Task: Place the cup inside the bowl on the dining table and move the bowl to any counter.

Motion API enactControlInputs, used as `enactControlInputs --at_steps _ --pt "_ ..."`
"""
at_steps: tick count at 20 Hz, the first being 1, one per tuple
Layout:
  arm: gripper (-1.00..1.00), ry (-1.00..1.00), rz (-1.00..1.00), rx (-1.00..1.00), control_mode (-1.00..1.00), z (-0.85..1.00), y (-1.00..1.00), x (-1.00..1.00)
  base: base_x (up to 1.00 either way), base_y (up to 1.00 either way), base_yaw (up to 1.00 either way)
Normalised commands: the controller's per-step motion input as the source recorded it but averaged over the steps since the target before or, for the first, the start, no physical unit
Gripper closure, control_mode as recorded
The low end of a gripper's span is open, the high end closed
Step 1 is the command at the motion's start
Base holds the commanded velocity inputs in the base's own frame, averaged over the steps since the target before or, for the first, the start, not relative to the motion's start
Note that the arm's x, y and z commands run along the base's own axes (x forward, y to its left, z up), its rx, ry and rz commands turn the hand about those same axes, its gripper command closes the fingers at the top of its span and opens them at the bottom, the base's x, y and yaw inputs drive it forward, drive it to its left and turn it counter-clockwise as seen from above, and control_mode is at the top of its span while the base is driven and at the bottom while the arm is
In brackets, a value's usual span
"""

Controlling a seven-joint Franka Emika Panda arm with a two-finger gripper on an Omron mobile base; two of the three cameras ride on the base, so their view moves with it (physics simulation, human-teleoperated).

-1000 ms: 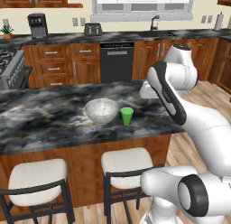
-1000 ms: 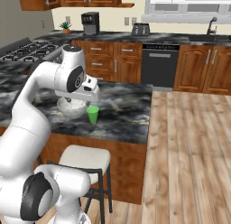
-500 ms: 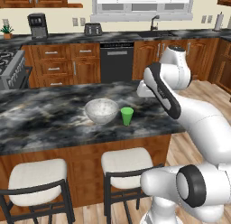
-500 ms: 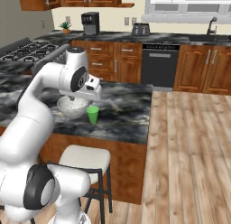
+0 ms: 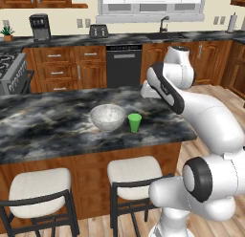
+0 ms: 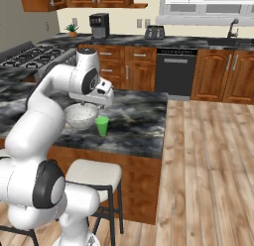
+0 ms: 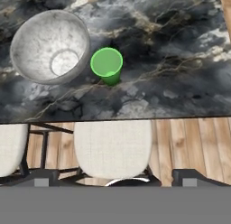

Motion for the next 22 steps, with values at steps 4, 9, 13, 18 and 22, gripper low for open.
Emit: enactControlInputs --at_steps 4,9,13,18,22 --pt "-1.0 0.0 -0.01 0.0 -1.0 0.0 0.04 0.21 0.0 0.0 0.0" --pt "-1.0 0.0 -0.02 0.0 -1.0 0.0 0.06 0.22 0.0 0.0 0.0" --pt "-1.0 0.0 -0.01 0.0 -1.0 0.0 0.02 0.27 0.0 0.0 0.0" --pt "-1.0 0.0 0.0 0.0 -1.0 0.0 0.0 0.32 0.0 0.0 0.0" --pt "-1.0 0.0 -0.01 0.0 -1.0 0.0 0.0 0.31 0.0 0.0 0.0"
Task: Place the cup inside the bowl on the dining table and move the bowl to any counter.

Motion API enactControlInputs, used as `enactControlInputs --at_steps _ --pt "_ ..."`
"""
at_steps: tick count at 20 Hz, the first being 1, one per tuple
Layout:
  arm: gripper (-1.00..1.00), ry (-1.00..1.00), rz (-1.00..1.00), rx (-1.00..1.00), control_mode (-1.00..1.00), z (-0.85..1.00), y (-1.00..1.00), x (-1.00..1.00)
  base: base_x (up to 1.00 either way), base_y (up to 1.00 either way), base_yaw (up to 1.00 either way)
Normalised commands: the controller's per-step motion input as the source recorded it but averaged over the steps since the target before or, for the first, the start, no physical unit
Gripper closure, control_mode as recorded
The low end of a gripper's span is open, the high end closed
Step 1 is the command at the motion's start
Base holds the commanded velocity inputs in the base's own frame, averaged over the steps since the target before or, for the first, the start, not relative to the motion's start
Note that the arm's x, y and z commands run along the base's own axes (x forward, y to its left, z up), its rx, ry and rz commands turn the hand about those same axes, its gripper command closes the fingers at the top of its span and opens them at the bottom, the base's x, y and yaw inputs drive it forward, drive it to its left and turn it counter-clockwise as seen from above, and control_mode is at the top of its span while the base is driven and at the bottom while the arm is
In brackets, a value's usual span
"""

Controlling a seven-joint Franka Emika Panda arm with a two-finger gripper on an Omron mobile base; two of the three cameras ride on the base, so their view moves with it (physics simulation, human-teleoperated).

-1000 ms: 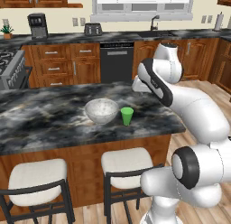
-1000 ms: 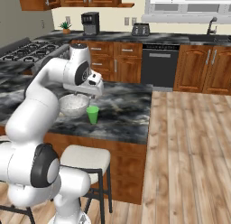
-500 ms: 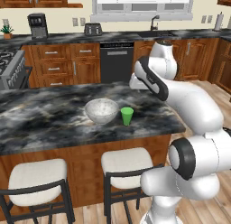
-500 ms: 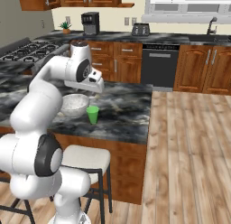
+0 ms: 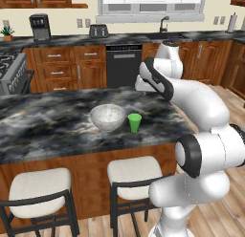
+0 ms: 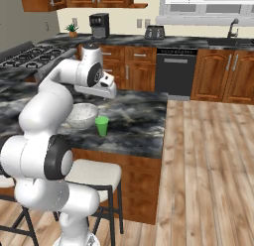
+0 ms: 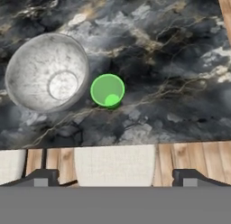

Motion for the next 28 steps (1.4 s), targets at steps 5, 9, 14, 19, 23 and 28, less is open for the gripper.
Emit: enactControlInputs --at_steps 5,9,14,19,23,28 --pt "-1.0 0.0 -0.01 0.0 -1.0 -0.04 0.0 0.33 0.0 0.0 0.0" --pt "-1.0 0.0 -0.01 0.0 -1.0 -0.02 0.0 0.27 0.0 0.0 0.0" --pt "-1.0 0.0 -0.03 0.02 -1.0 -0.01 -0.01 0.13 0.0 0.0 0.0" --pt "-1.0 0.0 -0.03 0.04 -1.0 -0.04 -0.05 0.01 0.0 0.0 0.0" --pt "-1.0 0.0 -0.03 0.04 -1.0 -0.11 -0.07 0.0 0.0 0.0 0.0" --pt "-1.0 0.0 -0.02 0.05 -1.0 -0.12 -0.12 0.01 0.0 0.0 0.0"
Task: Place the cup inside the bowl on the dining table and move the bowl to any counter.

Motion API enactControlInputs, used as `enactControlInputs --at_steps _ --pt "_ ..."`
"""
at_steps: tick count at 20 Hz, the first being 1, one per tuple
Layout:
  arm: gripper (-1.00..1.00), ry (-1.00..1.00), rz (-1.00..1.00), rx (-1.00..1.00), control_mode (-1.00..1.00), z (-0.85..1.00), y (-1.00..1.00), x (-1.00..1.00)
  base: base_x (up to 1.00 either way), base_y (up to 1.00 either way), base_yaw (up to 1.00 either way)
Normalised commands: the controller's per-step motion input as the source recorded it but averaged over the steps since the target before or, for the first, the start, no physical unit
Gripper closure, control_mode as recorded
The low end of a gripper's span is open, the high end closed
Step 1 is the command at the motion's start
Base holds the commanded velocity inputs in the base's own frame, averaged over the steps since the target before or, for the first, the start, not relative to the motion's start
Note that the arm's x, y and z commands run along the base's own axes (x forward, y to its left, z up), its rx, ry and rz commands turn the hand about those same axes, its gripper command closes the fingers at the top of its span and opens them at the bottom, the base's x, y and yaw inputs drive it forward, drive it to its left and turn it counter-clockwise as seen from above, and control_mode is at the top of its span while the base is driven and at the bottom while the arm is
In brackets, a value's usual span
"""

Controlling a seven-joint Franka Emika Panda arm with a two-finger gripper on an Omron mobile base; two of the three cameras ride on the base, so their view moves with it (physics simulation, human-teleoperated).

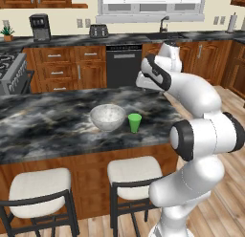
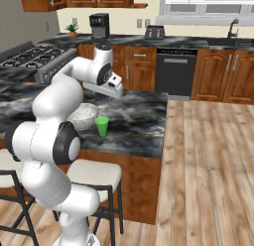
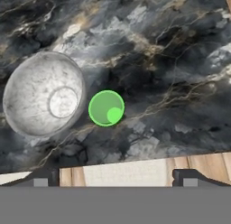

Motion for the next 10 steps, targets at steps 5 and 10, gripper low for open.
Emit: enactControlInputs --at_steps 5,10 --pt "-1.0 -0.01 -0.02 0.07 -1.0 -0.07 -0.1 0.03 0.0 0.0 0.0" --pt "-1.0 0.0 -0.01 0.11 -1.0 0.0 -0.05 0.05 0.0 0.0 0.0"
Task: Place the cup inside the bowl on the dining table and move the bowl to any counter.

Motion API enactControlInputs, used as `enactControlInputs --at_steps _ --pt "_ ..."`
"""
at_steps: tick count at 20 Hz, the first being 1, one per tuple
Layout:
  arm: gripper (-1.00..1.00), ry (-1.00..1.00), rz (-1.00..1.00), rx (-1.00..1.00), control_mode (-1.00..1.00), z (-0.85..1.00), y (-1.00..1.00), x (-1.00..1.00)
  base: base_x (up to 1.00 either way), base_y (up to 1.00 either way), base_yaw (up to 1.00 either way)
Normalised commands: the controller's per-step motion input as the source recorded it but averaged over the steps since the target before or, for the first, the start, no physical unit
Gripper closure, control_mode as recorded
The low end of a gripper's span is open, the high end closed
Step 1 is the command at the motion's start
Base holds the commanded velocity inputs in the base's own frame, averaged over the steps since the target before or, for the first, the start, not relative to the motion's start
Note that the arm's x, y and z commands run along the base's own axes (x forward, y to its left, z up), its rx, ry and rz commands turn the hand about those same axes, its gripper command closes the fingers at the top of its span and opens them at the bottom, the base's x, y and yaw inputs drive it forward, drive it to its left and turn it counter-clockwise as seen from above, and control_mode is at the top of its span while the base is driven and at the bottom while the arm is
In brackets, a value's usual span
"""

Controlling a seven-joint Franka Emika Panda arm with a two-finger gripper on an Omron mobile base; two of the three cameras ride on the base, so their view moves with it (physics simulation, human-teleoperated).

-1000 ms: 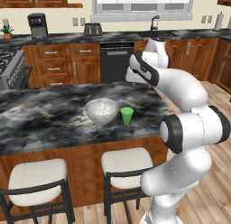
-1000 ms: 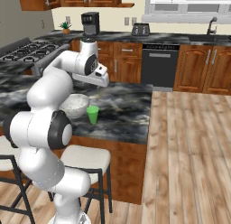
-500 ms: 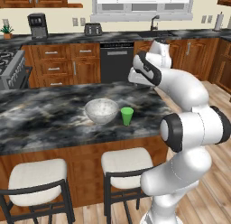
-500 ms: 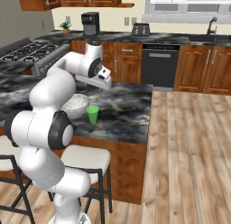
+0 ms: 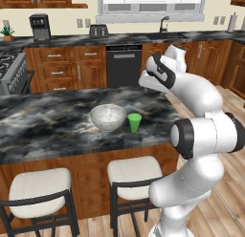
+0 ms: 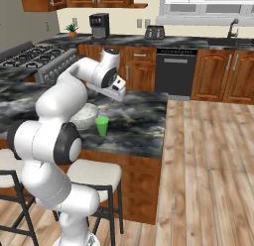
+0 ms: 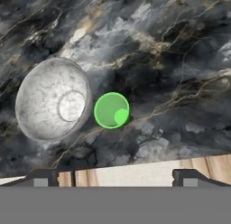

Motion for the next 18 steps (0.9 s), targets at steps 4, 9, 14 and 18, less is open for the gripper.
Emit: enactControlInputs --at_steps 4,9,14,18 --pt "-1.0 -0.01 -0.01 0.15 -1.0 0.0 0.0 0.09 0.0 0.0 0.0" --pt "-1.0 0.0 -0.01 0.06 -1.0 -0.11 0.0 0.15 0.0 0.0 0.0" --pt "-1.0 0.0 0.0 0.0 -1.0 -0.17 -0.02 0.2 0.0 0.0 0.0" --pt "-1.0 0.0 0.0 0.0 -1.0 -0.28 -0.04 0.2 0.0 0.0 0.0"
